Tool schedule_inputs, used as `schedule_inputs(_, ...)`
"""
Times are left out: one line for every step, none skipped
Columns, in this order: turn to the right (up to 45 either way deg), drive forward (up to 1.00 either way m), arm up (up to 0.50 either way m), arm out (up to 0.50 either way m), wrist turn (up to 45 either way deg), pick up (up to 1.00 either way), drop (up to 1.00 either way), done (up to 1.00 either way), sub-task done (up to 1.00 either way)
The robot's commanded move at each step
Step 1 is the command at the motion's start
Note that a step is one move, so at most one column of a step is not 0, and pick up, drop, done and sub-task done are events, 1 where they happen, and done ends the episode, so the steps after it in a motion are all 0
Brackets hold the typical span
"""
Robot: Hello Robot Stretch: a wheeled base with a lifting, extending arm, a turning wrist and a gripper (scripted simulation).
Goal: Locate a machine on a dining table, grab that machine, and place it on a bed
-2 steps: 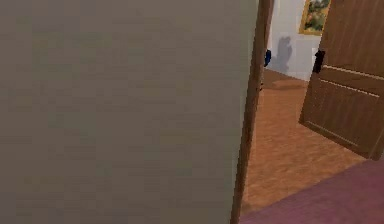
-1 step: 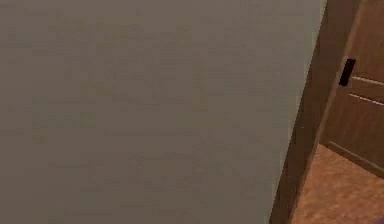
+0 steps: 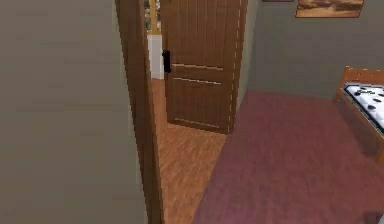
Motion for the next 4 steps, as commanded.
schedule_inputs(21.0, 0.0, 0.0, 0.0, 0.0, 0.0, 0.0, 0.0, 0.0)
schedule_inputs(0.0, 0.6, 0.0, 0.0, 0.0, 0.0, 0.0, 0.0, 0.0)
schedule_inputs(3.0, 0.0, 0.0, 0.0, 0.0, 0.0, 0.0, 0.0, 0.0)
schedule_inputs(0.0, 0.15, 0.0, 0.0, 0.0, 0.0, 0.0, 0.0, 0.0)
